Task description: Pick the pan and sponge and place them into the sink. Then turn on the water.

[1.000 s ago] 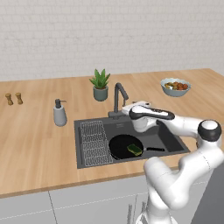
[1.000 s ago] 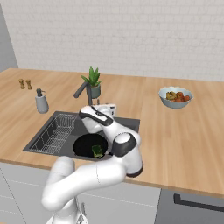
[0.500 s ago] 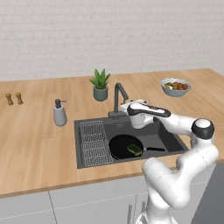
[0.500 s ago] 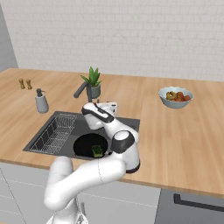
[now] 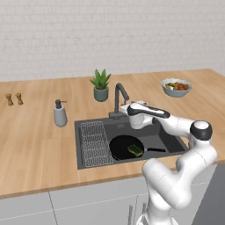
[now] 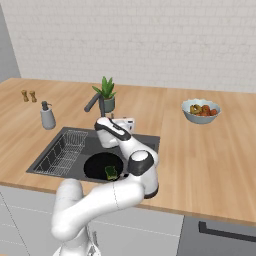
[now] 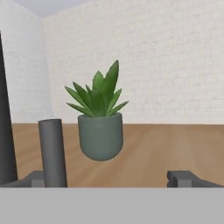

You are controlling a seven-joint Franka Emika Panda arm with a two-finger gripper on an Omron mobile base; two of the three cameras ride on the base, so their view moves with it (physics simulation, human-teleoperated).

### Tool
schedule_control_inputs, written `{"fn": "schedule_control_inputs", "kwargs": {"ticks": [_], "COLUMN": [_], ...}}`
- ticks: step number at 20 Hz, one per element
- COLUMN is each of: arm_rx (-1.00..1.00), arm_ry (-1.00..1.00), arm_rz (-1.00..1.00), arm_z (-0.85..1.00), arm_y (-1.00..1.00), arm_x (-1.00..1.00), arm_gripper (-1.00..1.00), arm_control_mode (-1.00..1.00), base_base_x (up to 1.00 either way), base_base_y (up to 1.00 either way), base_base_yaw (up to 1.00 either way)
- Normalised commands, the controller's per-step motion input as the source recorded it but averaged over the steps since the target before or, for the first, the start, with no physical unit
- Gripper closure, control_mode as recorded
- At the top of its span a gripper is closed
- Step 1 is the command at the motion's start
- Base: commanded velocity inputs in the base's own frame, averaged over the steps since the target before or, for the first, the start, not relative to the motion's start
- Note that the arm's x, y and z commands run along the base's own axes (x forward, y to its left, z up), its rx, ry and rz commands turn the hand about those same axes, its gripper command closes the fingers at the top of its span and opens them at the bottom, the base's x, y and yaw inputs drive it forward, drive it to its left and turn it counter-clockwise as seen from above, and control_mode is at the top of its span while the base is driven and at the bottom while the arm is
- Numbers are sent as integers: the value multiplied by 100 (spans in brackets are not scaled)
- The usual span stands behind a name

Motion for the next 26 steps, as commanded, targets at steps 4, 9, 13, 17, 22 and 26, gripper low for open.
{"fn": "schedule_control_inputs", "kwargs": {"ticks": [4, 9, 13, 17, 22, 26], "arm_rx": [0, 1, 2, 2, 6, 11], "arm_ry": [0, 0, 0, 1, 0, 0], "arm_rz": [-8, -8, -7, -8, -6, -6], "arm_z": [0, 0, 0, 0, 0, 0], "arm_y": [-36, -31, -48, -61, -69, -75], "arm_x": [10, 15, 12, 8, 5, 7], "arm_gripper": [-100, -100, -100, -100, -100, -100], "arm_control_mode": [-100, -100, -100, -100, -100, -100], "base_base_x": [0, 0, 0, 0, 0, 0], "base_base_y": [0, 0, 0, 0, 0, 0], "base_base_yaw": [0, 0, 0, 0, 0, 0]}}
